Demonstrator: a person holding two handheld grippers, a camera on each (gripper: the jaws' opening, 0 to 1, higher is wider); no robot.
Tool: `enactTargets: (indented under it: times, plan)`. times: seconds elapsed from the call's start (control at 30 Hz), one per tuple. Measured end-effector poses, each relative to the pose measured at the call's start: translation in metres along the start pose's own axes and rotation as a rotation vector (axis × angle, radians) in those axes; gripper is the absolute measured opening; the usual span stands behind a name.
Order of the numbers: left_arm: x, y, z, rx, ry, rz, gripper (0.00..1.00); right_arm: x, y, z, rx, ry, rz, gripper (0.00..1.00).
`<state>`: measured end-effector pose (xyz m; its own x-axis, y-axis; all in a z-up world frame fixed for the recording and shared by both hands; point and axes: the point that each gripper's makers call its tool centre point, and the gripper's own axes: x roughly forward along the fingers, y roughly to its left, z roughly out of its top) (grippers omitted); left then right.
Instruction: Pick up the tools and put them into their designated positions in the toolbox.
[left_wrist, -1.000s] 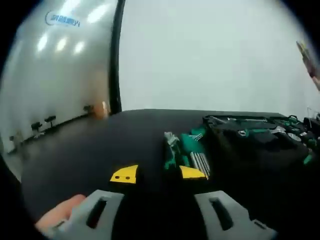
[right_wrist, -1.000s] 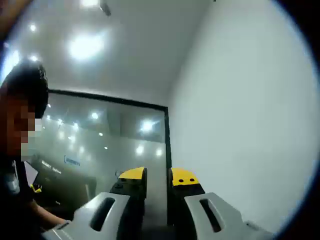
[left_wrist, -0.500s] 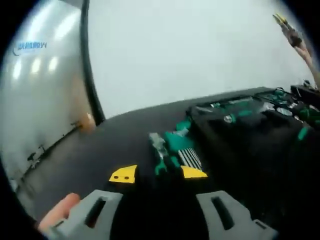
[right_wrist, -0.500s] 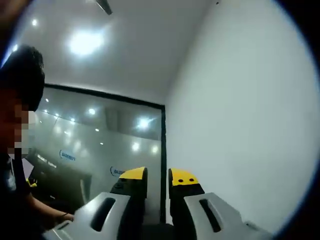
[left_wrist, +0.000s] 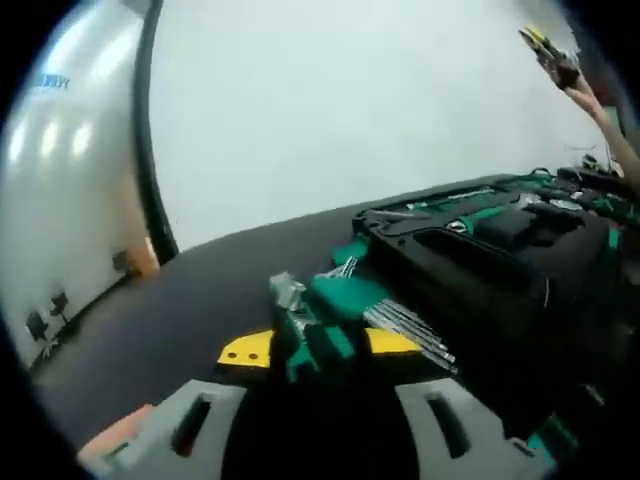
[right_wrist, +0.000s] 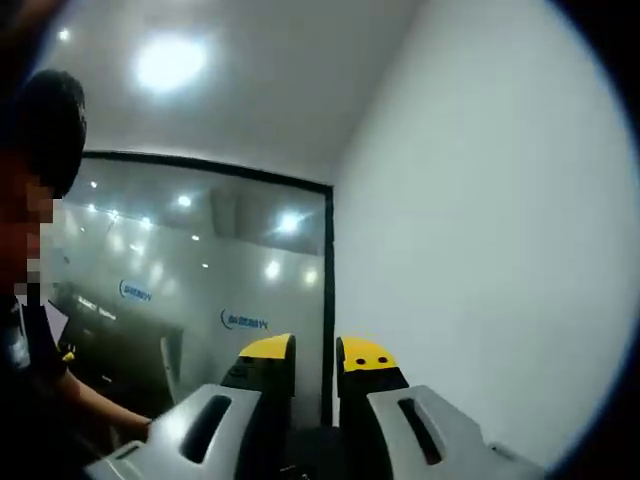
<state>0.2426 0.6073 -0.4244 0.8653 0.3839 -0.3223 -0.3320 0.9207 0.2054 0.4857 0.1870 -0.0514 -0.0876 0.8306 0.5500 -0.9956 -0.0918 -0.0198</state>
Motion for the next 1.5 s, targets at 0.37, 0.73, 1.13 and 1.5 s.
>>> enactTargets:
  times: [0.37,0.73,1.13,1.5]
  plan:
    - [-0.031,0.020,0.027,-0.469,0.126,-0.072,0.24,0.006,-0.006,-0.028,0.036,0.077,-0.031,0.14]
    - [-0.050,0.004,0.033,-0.651,0.224,-0.163,0.24,0.004,-0.010,-0.026,0.073,0.075,-0.050,0.14]
    - [-0.072,0.030,-0.021,-0.184,0.314,-0.008,0.25,0.010,0.001,-0.038,0.028,0.122,-0.018,0.14]
    - [-0.030,0.043,-0.035,-0.262,0.376,0.088,0.22,0.013,0.012,-0.053,0.029,0.155,-0.004,0.14]
